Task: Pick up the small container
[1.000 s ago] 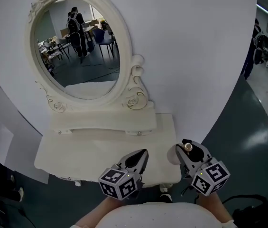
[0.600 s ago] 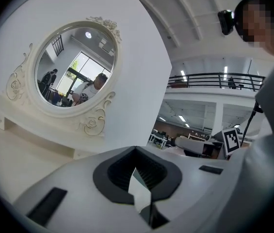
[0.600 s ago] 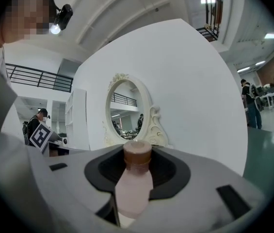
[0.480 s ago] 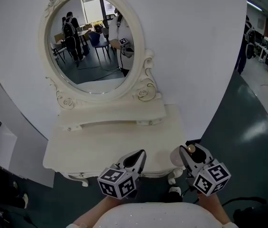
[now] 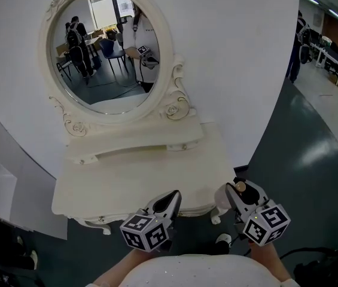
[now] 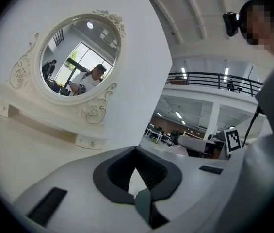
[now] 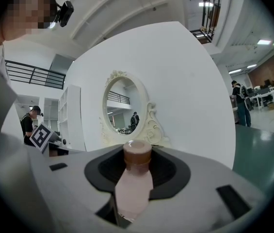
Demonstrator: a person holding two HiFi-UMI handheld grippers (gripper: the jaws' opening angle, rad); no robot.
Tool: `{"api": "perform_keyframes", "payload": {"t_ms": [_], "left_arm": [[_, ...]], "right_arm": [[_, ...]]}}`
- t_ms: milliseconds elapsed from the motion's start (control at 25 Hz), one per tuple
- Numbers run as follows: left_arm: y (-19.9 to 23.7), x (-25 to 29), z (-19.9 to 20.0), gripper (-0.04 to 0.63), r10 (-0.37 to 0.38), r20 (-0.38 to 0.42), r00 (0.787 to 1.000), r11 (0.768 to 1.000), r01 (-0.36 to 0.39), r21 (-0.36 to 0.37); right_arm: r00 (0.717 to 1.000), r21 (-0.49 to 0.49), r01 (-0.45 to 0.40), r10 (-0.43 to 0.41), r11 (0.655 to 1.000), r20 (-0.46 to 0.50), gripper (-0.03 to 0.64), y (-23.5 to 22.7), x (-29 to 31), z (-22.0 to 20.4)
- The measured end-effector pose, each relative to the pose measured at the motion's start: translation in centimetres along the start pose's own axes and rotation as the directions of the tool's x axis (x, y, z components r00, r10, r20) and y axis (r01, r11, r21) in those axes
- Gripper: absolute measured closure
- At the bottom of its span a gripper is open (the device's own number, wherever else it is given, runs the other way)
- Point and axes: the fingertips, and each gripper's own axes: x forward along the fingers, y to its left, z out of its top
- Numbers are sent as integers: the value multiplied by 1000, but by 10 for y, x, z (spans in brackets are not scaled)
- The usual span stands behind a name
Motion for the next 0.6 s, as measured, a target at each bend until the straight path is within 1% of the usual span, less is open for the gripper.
{"api": "perform_keyframes", "payload": {"t_ms": [160,360,600], "left_arm": [[-6,7,0,594,-11,3,1000,1000,11,2],[-12,10,-6,595,-16,-3,1000,1000,16,-4],[-10,8,-9,595,0,0,1000,1000,0,-10]], "right_arm": [[1000,-14,16,-16,1000,-7,489,-8,-3,1],[999,-61,18,-21,998,-36,489,-9,-6,-2],[999,-61,6,-8,998,-36,489,-10,-4,-1]]}}
